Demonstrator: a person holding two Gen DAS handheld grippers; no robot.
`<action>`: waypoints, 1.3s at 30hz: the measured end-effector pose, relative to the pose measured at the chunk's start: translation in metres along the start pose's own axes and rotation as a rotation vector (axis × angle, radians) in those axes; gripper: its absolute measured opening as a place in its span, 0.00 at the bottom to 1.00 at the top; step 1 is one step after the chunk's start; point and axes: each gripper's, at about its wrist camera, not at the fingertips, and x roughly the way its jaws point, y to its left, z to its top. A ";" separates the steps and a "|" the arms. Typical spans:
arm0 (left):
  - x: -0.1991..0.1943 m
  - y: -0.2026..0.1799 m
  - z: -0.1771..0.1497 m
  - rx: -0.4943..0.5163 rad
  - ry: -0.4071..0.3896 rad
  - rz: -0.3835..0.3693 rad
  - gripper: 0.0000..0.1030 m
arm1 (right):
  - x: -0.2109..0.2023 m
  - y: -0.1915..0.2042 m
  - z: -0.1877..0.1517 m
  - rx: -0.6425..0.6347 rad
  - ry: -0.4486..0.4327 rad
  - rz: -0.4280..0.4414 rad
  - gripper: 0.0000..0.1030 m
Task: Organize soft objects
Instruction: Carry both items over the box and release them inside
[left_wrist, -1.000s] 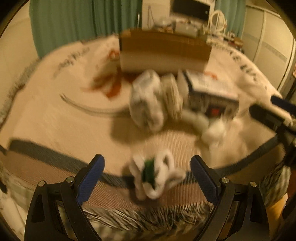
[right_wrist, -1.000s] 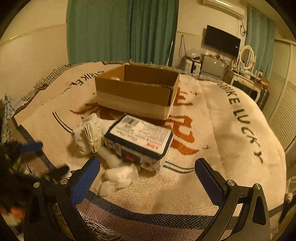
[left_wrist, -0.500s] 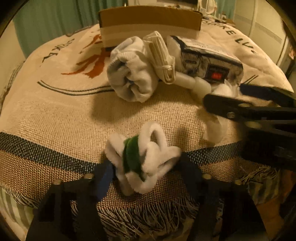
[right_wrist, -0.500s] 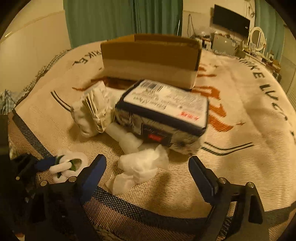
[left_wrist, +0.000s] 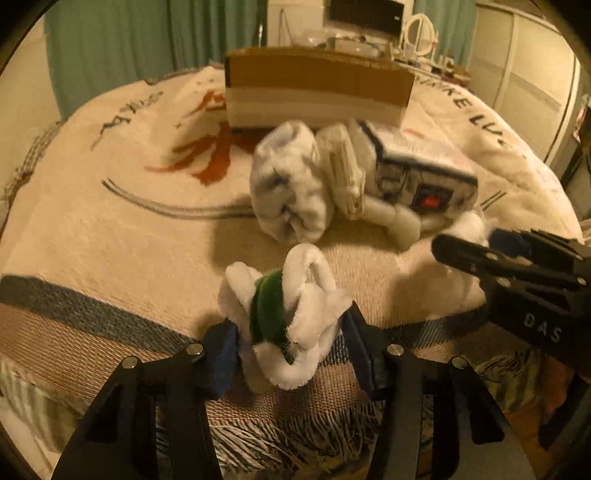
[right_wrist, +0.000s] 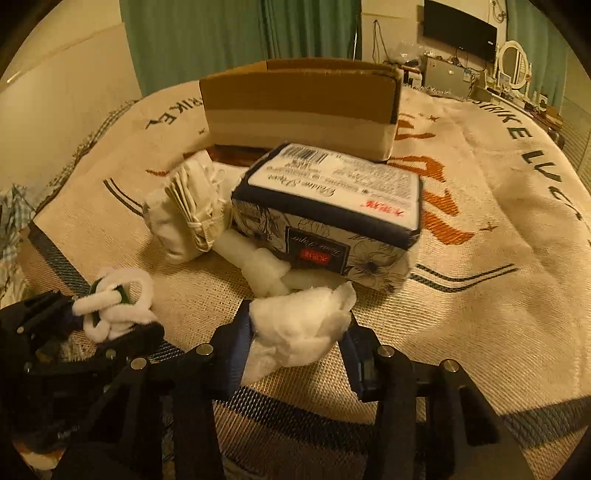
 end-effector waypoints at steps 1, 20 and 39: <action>-0.004 -0.001 0.003 0.005 -0.016 0.007 0.49 | -0.005 0.000 0.001 0.001 -0.011 -0.003 0.42; -0.079 0.012 0.125 0.053 -0.328 0.005 0.49 | -0.119 -0.005 0.108 -0.040 -0.349 0.051 0.39; 0.022 0.021 0.274 0.047 -0.354 -0.031 0.49 | -0.019 -0.037 0.272 -0.089 -0.326 0.013 0.34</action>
